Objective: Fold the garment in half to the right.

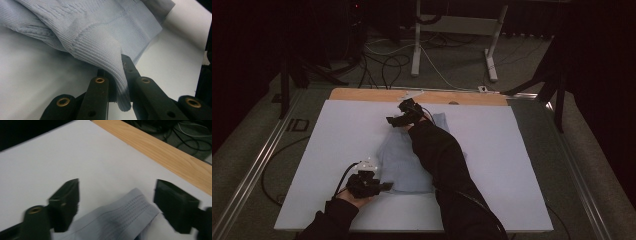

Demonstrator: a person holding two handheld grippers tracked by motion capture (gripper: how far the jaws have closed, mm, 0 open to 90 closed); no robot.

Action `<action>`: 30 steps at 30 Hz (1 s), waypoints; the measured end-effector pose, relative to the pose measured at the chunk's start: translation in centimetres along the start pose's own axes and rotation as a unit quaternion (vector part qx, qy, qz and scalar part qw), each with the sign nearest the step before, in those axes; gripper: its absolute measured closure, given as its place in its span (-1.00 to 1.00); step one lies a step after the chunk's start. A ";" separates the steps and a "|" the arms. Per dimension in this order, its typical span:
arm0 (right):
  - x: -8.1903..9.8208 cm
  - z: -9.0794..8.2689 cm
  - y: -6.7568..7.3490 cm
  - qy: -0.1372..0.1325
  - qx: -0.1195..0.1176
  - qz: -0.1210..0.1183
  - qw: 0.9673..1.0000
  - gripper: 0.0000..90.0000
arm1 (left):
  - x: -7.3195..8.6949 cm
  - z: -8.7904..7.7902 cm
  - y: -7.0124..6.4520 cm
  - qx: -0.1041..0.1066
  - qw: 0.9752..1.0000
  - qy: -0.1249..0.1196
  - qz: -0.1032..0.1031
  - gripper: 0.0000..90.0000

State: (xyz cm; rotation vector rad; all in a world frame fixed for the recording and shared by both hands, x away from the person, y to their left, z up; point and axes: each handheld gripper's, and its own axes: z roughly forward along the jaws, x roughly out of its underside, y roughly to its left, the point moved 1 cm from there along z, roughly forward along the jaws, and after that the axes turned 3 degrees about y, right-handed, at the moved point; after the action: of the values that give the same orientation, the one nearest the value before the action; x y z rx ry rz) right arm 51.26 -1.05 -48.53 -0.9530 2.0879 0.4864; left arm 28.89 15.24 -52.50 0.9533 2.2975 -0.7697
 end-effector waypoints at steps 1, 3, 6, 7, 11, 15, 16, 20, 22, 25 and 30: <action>-0.1 0.3 0.0 0.004 0.005 0.003 1.000 -0.39 | 0.0 0.0 0.0 0.001 1.000 0.001 -0.001 0.92; -0.3 0.8 -0.2 -0.001 0.008 0.013 1.000 -0.28 | 0.0 0.0 0.1 0.003 1.000 -0.001 -0.004 0.92; -0.6 1.8 -0.3 0.020 0.013 0.018 1.000 -0.21 | 0.0 0.1 0.0 0.003 1.000 0.000 -0.003 0.92; -0.7 2.1 -0.3 0.027 0.018 0.010 0.999 -0.19 | 0.0 0.1 0.0 0.002 1.000 0.000 -0.002 0.92; -0.9 3.1 -0.5 0.043 0.032 0.013 0.998 -0.08 | 0.0 0.1 -0.1 0.000 1.000 0.000 0.001 0.92; -0.8 3.6 -0.6 0.049 0.030 0.018 0.998 -0.04 | 0.0 0.2 -0.2 0.003 1.000 -0.002 0.000 0.92; -0.5 4.1 -0.8 0.053 0.025 0.019 0.998 -0.02 | -0.1 0.2 -0.2 0.003 1.000 -0.002 0.000 0.92; 0.0 4.8 -0.9 0.072 0.030 0.021 0.997 0.00 | -0.1 0.3 -0.3 0.004 1.000 -0.002 0.001 0.92; 0.0 5.0 -0.9 0.074 0.027 0.022 0.997 0.00 | -0.1 0.3 -0.2 0.005 1.000 -0.002 0.001 0.92; 0.2 5.3 -1.0 0.086 0.031 0.022 0.996 0.04 | -0.1 0.3 -0.3 0.004 1.000 -0.002 0.001 0.92; 0.4 5.8 -1.0 0.100 0.031 0.016 0.994 0.07 | -0.1 0.3 -0.2 0.005 1.000 -0.002 0.002 0.92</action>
State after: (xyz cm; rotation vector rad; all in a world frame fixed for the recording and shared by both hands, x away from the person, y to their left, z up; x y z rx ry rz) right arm 54.65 1.59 -52.51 -0.9662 2.2873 0.3520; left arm 28.83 14.87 -52.57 0.9604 2.2899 -0.7807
